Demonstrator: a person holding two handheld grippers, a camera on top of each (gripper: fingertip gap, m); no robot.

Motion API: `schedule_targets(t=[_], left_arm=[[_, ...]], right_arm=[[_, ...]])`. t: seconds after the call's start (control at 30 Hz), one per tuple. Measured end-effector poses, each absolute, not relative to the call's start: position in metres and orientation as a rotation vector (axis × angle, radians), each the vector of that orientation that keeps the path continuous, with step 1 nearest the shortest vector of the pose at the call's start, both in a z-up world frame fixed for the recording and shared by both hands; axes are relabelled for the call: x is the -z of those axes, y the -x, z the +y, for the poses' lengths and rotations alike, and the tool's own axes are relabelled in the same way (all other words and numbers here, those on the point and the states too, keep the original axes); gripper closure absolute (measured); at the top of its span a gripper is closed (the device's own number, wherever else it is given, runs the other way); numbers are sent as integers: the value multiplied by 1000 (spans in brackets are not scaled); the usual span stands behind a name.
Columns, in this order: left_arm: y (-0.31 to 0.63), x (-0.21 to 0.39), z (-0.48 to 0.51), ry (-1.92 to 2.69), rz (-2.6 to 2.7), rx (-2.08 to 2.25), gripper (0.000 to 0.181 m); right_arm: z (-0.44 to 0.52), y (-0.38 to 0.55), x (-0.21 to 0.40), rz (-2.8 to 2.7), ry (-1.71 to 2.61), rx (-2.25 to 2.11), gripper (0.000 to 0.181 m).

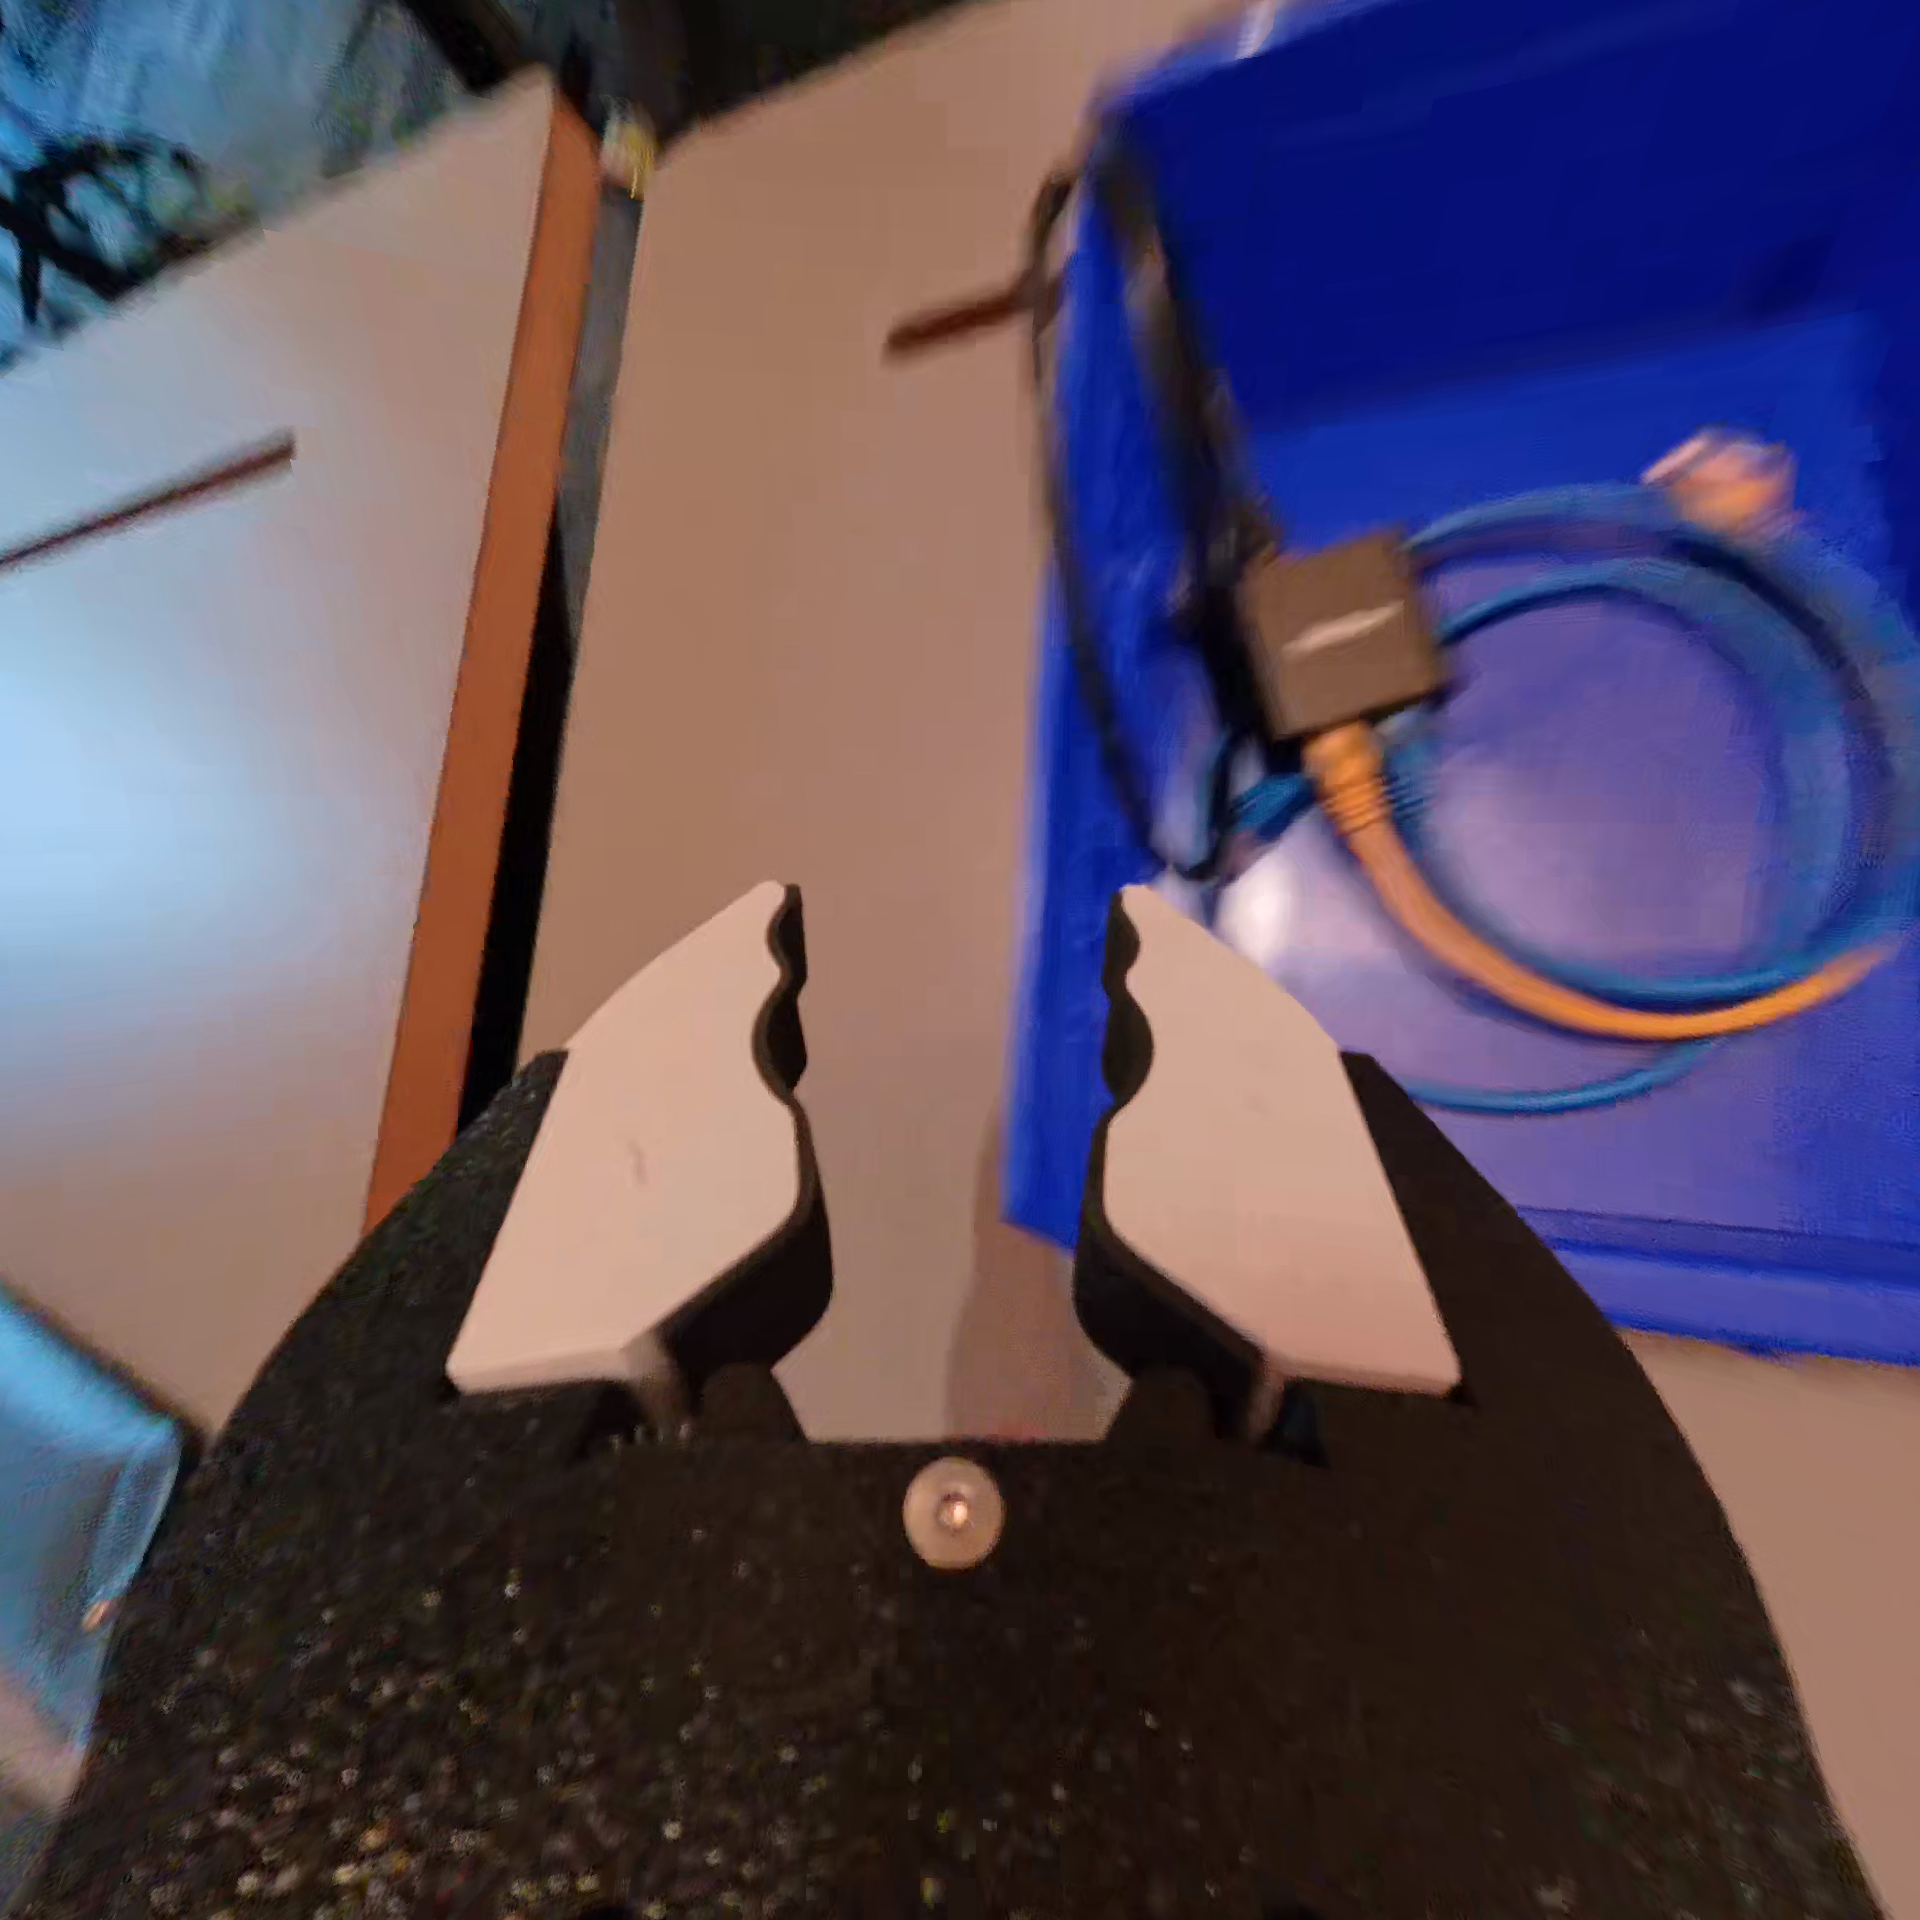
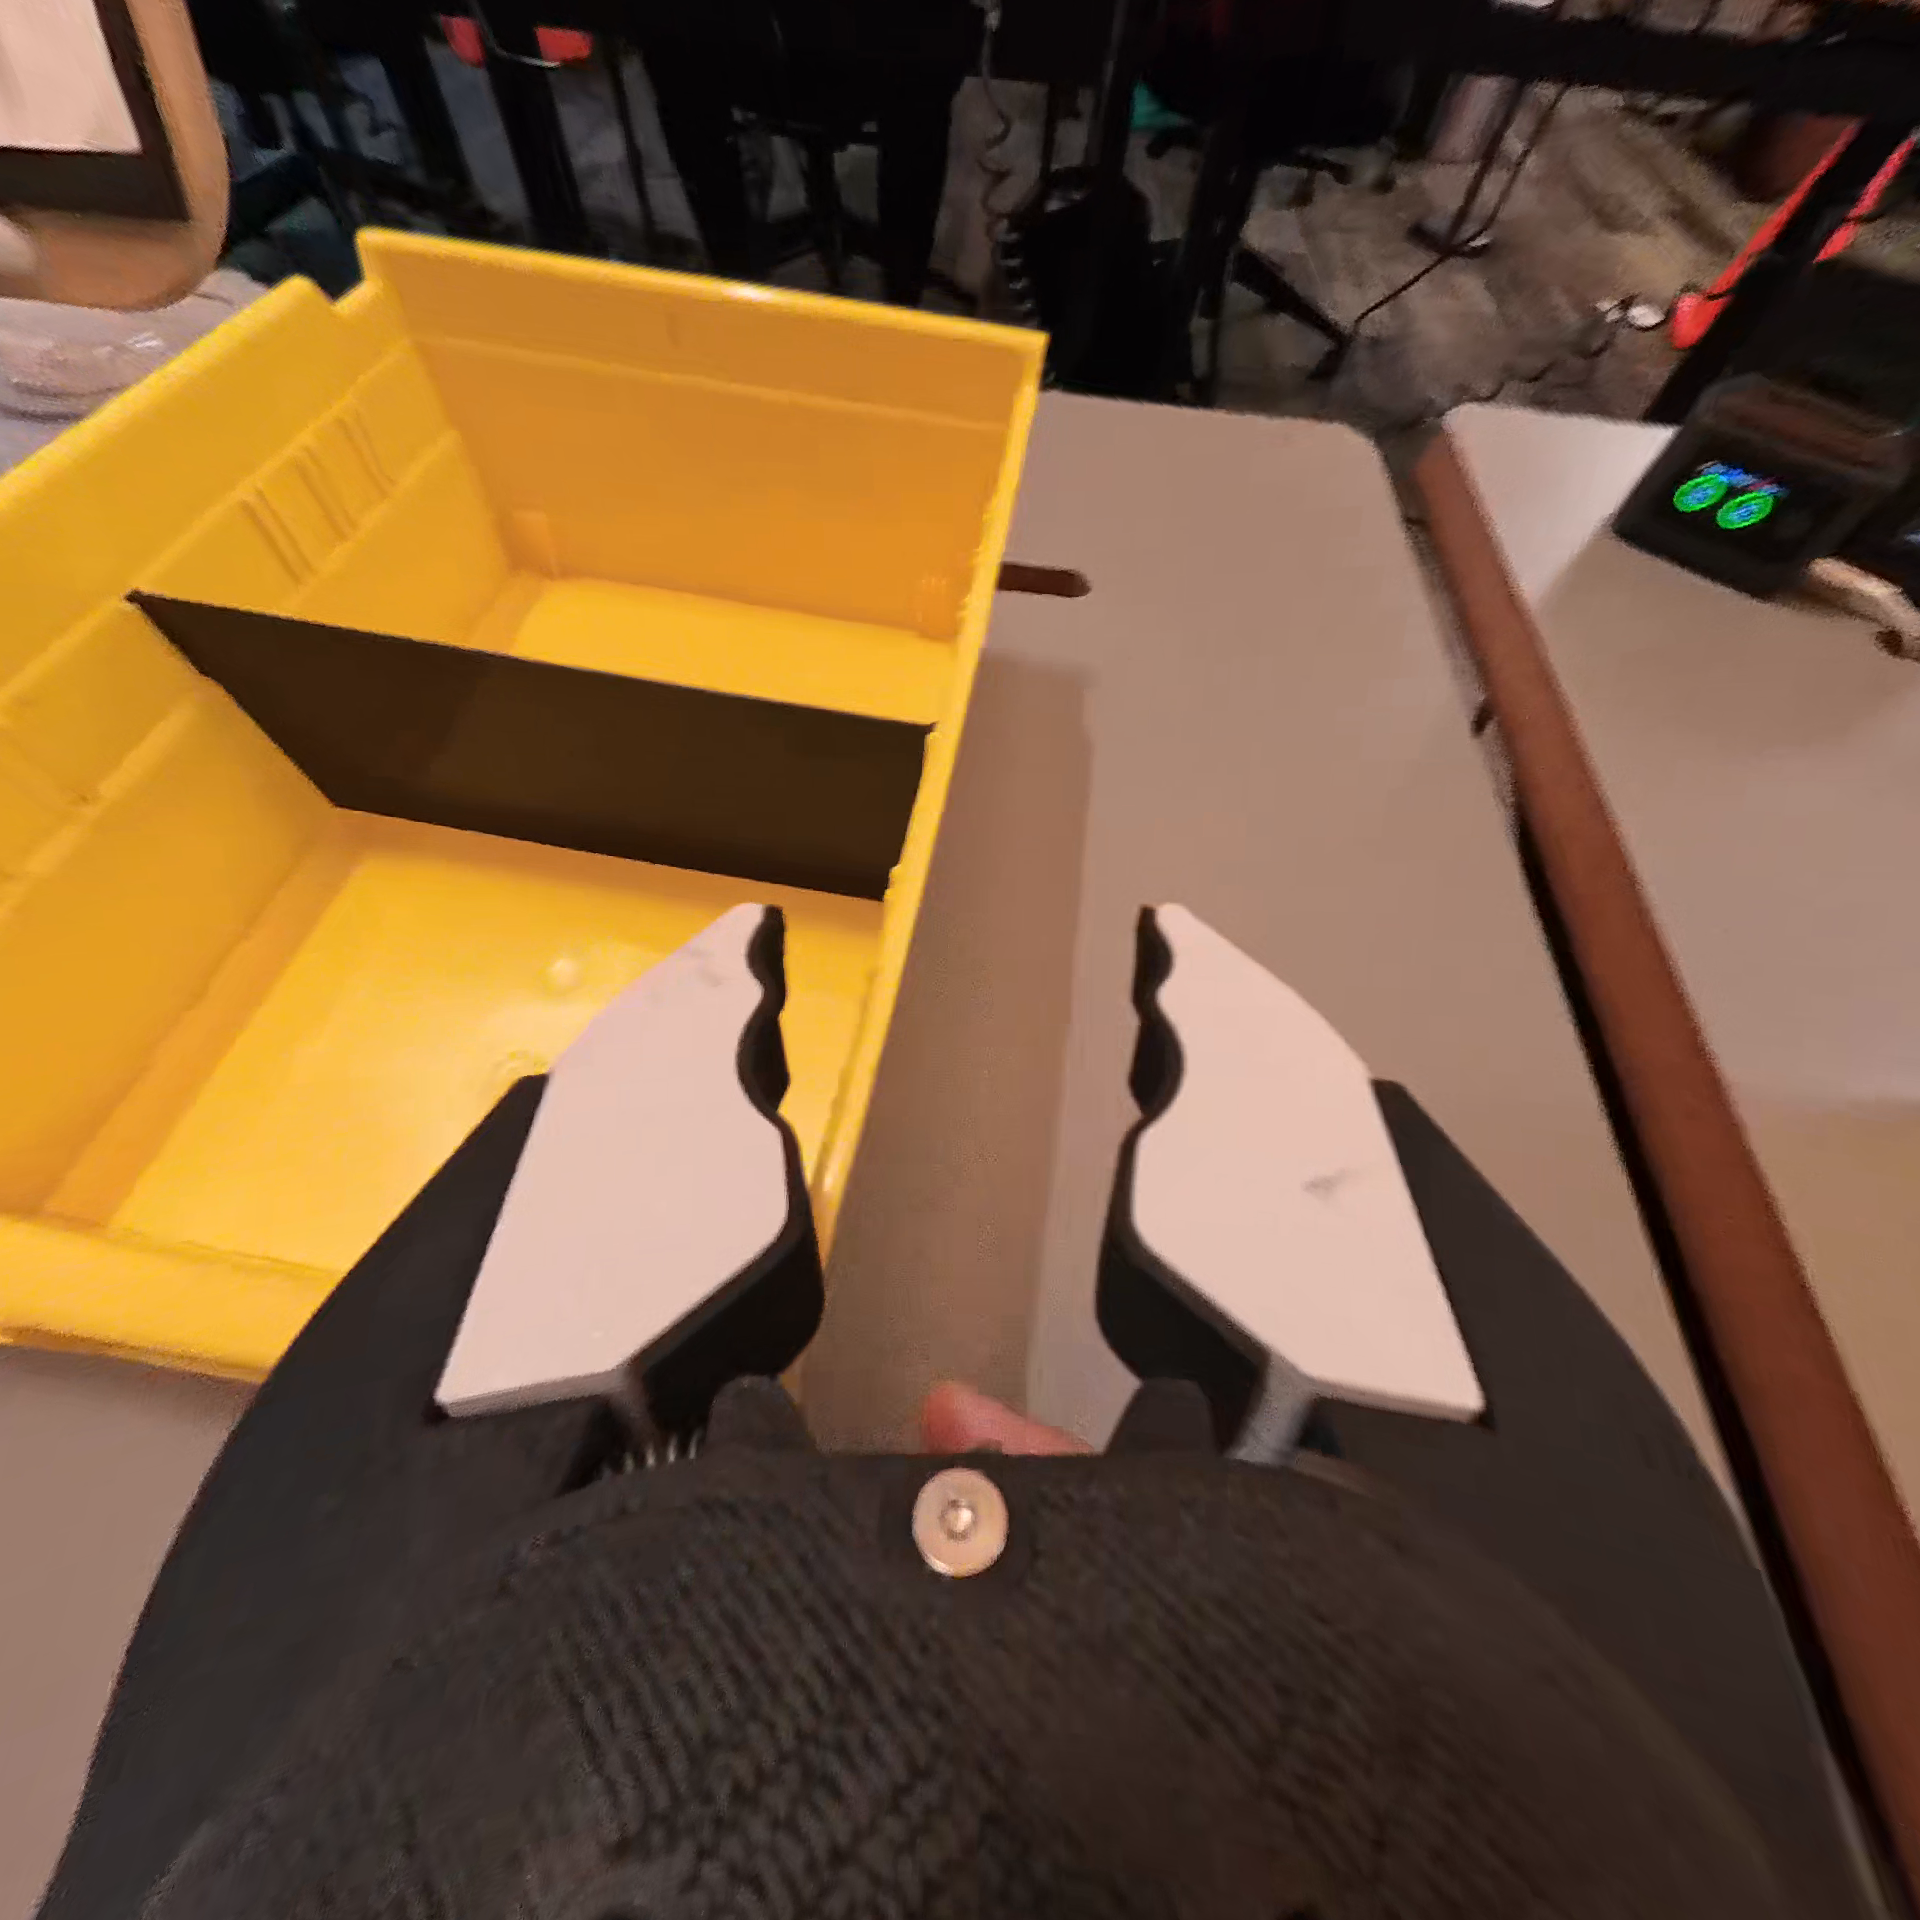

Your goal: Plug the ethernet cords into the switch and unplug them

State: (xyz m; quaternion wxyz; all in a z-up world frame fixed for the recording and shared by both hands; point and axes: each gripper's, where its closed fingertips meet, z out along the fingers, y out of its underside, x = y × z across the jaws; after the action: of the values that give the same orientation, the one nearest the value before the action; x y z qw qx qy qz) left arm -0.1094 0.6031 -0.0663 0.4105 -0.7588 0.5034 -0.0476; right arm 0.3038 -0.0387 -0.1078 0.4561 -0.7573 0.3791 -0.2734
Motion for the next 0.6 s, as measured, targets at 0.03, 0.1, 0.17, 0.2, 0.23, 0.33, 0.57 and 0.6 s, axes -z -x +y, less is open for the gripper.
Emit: schedule_targets(t=[0.03, 0.1, 0.17, 0.2, 0.23, 0.33, 0.57, 0.6], left_arm=[[89, 54, 582, 1856, 1299, 212, 124], [52, 57, 540, 1866, 1420, 356, 136], [25, 83, 517, 1974, 1540, 413, 130], [14, 98, 518, 2021, 1547, 400, 127], [9, 113, 527, 2080, 1521, 349, 124], [10, 155, 556, 2234, 1444, 116, 113], [3, 181, 588, 2377, 1252, 109, 116], [2, 185, 589, 2414, 1238, 147, 117]], right_arm=[[-42, -303, 101, 929, 1857, 699, 112], [-43, -301, 85, 886, 1836, 750, 102], [-43, -296, 68, 825, 1820, 814, 105], [-43, -294, 60, 797, 1805, 851, 106], [-43, -293, 52, 773, 1789, 881, 105], [-41, -285, 41, 719, 1780, 884, 106], [-28, -280, 45, 678, 1775, 776, 107], [-24, -280, 46, 667, 1780, 766, 107]])
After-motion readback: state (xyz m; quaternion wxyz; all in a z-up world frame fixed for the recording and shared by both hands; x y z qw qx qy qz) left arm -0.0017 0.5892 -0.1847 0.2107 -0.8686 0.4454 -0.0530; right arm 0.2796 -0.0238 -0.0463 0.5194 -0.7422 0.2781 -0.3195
